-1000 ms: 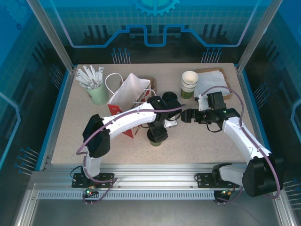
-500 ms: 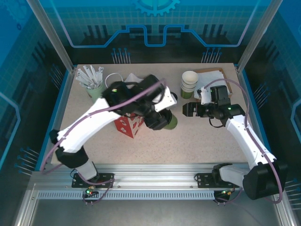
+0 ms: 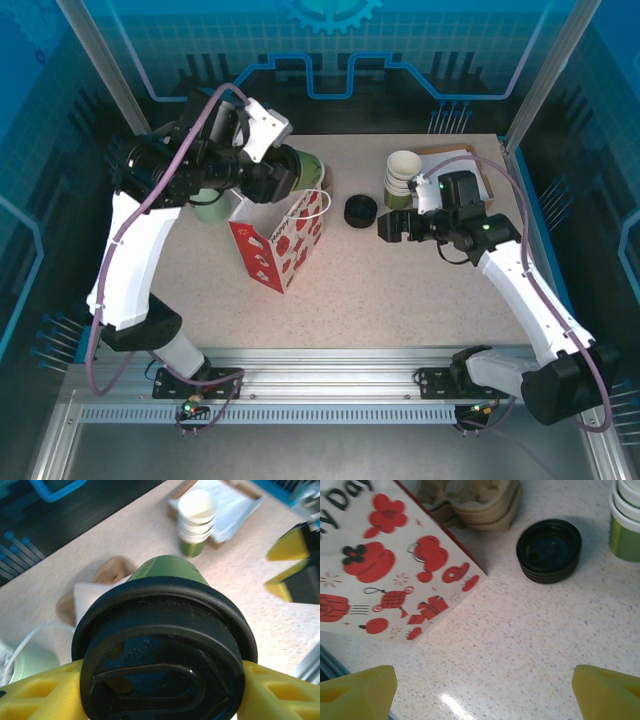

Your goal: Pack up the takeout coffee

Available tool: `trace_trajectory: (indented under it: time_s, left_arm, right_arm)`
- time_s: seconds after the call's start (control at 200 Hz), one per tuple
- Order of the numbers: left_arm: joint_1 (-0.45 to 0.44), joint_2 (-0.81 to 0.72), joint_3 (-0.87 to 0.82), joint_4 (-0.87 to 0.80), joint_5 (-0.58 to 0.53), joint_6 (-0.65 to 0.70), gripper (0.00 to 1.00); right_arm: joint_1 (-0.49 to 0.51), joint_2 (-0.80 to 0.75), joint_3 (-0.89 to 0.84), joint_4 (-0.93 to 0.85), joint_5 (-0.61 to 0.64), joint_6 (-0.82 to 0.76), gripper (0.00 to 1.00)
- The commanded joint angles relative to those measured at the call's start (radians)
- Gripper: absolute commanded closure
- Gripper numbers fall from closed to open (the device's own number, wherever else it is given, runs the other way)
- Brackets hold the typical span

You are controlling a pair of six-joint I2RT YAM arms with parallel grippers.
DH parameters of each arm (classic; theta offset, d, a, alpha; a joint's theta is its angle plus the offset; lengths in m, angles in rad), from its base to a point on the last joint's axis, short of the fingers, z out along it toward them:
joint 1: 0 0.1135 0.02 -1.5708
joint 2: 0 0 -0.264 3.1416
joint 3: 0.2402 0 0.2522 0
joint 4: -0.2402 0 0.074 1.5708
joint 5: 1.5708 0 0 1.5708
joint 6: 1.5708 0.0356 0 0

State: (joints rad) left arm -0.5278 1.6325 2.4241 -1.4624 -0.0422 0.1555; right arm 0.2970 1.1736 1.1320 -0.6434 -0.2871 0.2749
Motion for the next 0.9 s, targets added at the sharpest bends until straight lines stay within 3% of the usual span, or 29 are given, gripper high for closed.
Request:
trace_trajectory:
  time_s: [0.0, 0.315, 0.89]
  left_arm:
    - [0.054, -0.037, -0.046, -0.078, -0.044, -0.022, 0.57]
    - [0.094, -0.013, -0.171, -0.15, -0.063, -0.02, 0.58]
    - [0.095, 0.172, -0.157, -0.217, -0.091, -0.046, 0.57]
  right_arm:
    - [0.038, 0.03, 0.066, -0.007, 0.018, -0.017, 0.08]
    - [0.107, 0.134, 0.123, 0.006, 0.032, -0.028, 0.08]
    - [0.123, 0.147, 0.067, 0.035, 0.024, -0.039, 0.08]
